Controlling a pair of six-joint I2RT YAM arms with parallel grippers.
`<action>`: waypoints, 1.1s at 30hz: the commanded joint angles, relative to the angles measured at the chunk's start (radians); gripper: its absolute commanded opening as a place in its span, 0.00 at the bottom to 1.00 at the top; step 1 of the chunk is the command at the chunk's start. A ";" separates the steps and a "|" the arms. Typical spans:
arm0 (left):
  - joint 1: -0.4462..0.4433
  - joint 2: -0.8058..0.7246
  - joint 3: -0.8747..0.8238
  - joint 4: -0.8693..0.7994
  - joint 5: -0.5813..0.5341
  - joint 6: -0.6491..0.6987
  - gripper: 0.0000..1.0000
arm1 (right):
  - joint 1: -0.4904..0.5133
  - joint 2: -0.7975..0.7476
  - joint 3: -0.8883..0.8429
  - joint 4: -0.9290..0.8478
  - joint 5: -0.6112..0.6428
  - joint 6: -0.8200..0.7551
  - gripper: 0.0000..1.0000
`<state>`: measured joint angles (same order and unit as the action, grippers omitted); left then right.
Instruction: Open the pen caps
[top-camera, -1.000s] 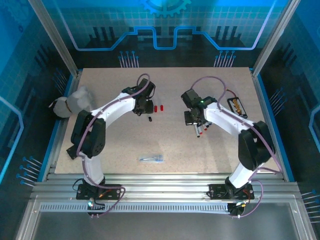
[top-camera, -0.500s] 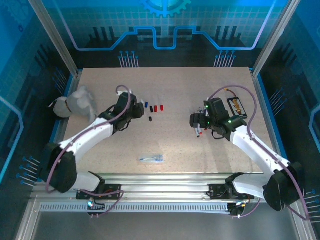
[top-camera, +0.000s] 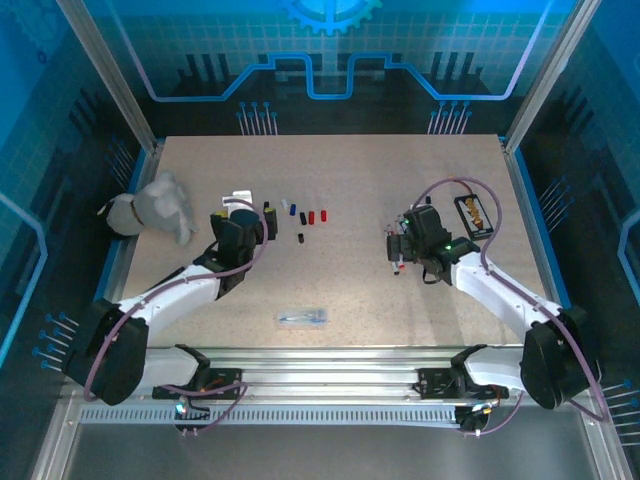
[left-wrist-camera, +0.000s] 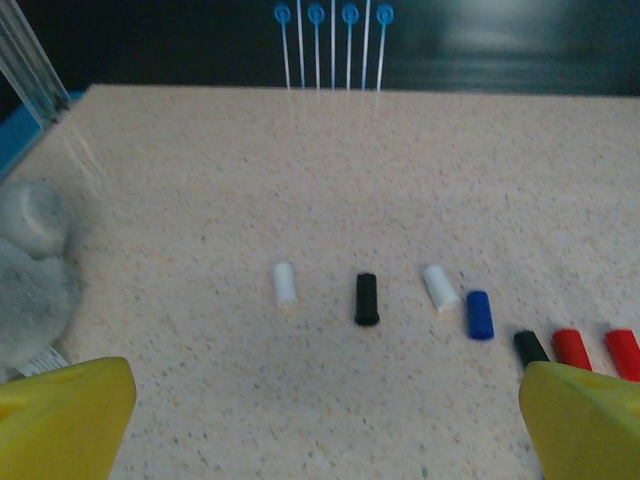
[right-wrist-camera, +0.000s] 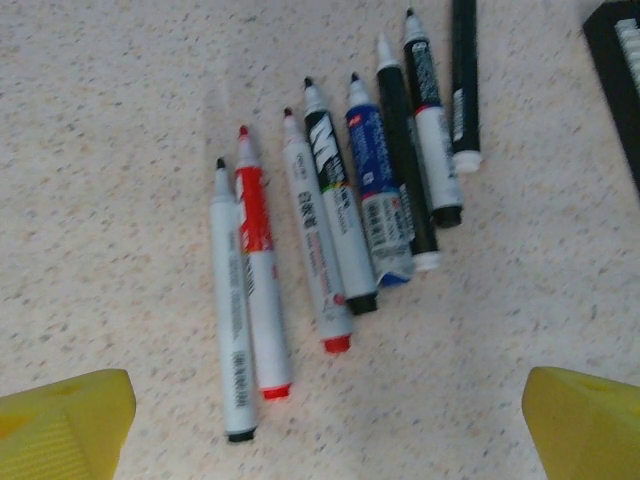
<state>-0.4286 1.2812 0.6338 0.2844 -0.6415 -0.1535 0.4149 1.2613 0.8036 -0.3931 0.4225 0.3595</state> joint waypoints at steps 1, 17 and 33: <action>0.024 -0.024 -0.067 0.153 -0.077 0.081 0.99 | -0.015 0.018 -0.034 0.188 0.132 -0.079 1.00; 0.238 0.068 -0.250 0.416 -0.062 0.129 0.99 | -0.063 -0.023 -0.171 0.492 0.091 -0.204 1.00; 0.351 0.274 -0.324 0.780 0.315 0.154 0.99 | -0.231 0.155 -0.361 1.097 0.089 -0.352 1.00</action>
<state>-0.0700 1.5280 0.2859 1.0245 -0.3977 -0.0261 0.1902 1.3724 0.4511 0.5438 0.5182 0.0536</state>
